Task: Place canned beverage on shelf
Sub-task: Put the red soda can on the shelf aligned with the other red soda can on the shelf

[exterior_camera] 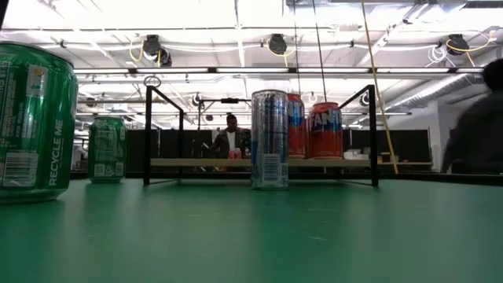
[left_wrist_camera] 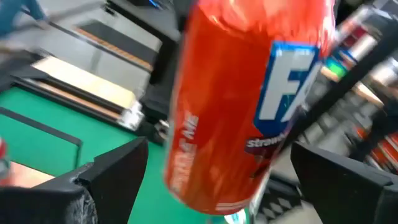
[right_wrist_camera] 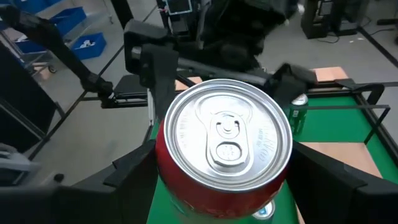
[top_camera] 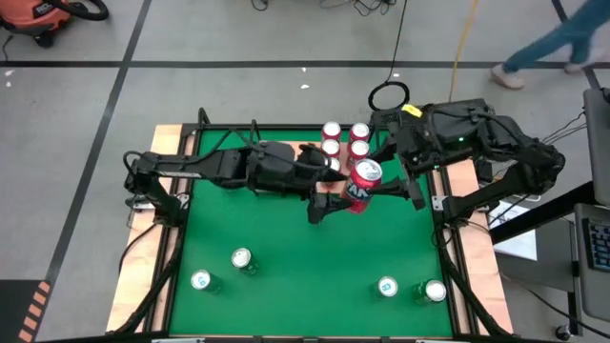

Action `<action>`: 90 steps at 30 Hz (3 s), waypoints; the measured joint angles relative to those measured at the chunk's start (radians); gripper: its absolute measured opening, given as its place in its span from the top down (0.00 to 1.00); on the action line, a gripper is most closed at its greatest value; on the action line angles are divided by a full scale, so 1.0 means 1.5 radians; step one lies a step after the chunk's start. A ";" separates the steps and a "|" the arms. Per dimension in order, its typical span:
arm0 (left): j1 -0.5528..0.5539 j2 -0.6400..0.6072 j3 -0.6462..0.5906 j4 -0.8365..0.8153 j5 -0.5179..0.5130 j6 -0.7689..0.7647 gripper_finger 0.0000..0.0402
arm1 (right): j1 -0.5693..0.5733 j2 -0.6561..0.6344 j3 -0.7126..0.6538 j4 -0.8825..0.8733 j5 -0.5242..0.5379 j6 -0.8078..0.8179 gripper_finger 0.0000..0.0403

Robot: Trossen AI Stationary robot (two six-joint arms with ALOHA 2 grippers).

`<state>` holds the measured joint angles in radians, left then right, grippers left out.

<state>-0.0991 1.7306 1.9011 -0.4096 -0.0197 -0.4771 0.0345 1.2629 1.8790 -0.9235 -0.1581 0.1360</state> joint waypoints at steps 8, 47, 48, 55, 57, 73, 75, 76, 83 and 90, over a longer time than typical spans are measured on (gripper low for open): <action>0.011 0.000 0.000 -0.030 0.059 0.042 0.13 | 0.000 0.021 0.000 0.041 -0.002 -0.013 0.28; -0.003 0.024 0.000 0.041 -0.063 0.130 0.17 | -0.001 0.032 0.000 0.067 0.008 -0.024 0.28; -0.003 0.024 0.000 0.036 -0.062 0.130 0.19 | 0.000 0.032 0.000 0.067 0.011 -0.023 0.28; -0.004 0.023 0.000 0.048 -0.056 0.127 0.29 | 0.000 0.029 -0.001 0.069 0.031 0.014 0.28; -0.004 0.023 0.000 0.049 -0.057 0.125 0.30 | 0.000 0.028 0.000 0.070 0.035 0.028 0.26; 0.004 0.024 -0.002 0.055 -0.238 0.162 0.30 | -0.001 0.035 0.092 -0.012 0.161 0.177 0.09; 0.005 0.024 -0.002 0.055 -0.249 0.176 0.30 | -0.001 0.043 0.110 -0.044 0.174 0.187 0.10; 0.005 0.024 -0.002 0.054 -0.255 0.184 0.30 | -0.001 0.048 0.117 -0.059 0.175 0.189 0.10; 0.009 0.024 -0.001 0.009 -0.290 0.206 0.30 | -0.001 0.080 0.126 -0.081 0.178 0.166 0.10; 0.010 0.024 -0.001 -0.001 -0.309 0.219 0.30 | -0.001 0.107 0.127 -0.077 0.228 0.109 0.10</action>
<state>-0.0837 1.7665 1.8999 -0.4107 -0.4839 -0.1479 0.0330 1.4241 2.0693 -1.0384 0.1846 0.2993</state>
